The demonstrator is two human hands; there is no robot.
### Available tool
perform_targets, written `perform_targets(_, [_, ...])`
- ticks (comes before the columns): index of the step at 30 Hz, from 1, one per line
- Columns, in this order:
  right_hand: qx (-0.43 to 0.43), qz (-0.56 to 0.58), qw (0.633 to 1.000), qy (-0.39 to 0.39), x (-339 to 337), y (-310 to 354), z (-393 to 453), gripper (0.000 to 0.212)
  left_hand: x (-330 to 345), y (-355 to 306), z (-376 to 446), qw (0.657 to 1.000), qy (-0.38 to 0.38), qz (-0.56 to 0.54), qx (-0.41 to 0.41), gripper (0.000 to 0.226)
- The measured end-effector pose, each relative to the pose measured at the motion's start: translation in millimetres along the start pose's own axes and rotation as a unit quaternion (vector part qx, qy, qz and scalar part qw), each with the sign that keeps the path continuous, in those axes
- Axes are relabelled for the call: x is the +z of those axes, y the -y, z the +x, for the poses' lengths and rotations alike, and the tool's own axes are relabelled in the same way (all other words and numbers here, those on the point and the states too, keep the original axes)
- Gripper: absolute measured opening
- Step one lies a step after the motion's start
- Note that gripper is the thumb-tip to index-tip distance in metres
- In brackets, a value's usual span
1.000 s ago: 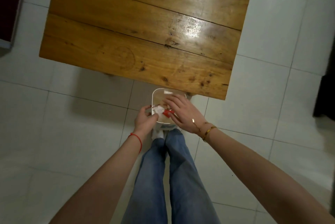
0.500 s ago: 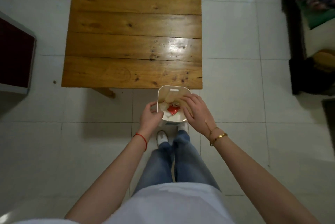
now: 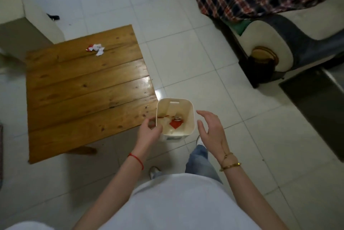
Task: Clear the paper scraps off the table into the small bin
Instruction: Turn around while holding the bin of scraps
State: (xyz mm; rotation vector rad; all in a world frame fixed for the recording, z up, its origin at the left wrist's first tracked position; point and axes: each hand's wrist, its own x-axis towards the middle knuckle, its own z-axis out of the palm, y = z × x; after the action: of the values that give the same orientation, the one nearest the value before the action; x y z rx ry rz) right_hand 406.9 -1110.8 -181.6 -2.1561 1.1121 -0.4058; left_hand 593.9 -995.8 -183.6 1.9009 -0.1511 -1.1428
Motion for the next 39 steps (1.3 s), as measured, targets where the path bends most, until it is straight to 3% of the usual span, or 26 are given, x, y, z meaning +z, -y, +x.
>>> perform_targets(9, [0.015, -0.012, 1.0, -0.006, -118.5, -80.7, 74.9, 0.032, 123.8, -88.3, 25.0, 0.999, 0.032, -0.025, 0.006, 0.047])
perform_targets(17, [0.003, -0.021, 1.0, 0.018, -171.7, -128.0, 165.7, 0.033, 187.2, -155.0, 63.8, 0.996, 0.017, -0.091, -0.004, 0.038])
perform_targets(28, [-0.022, -0.002, 0.998, 0.056, -165.8, -143.1, 341.3, 0.032, 200.9, -251.7, 186.2, 0.994, -0.022, -0.107, 0.005, 0.044])
perform_targets(39, [-0.091, -0.005, 0.993, 0.082, -156.6, -69.4, 605.3, 0.033, 158.2, -417.3, 334.7, 0.986, -0.084, -0.138, 0.045, 0.033])
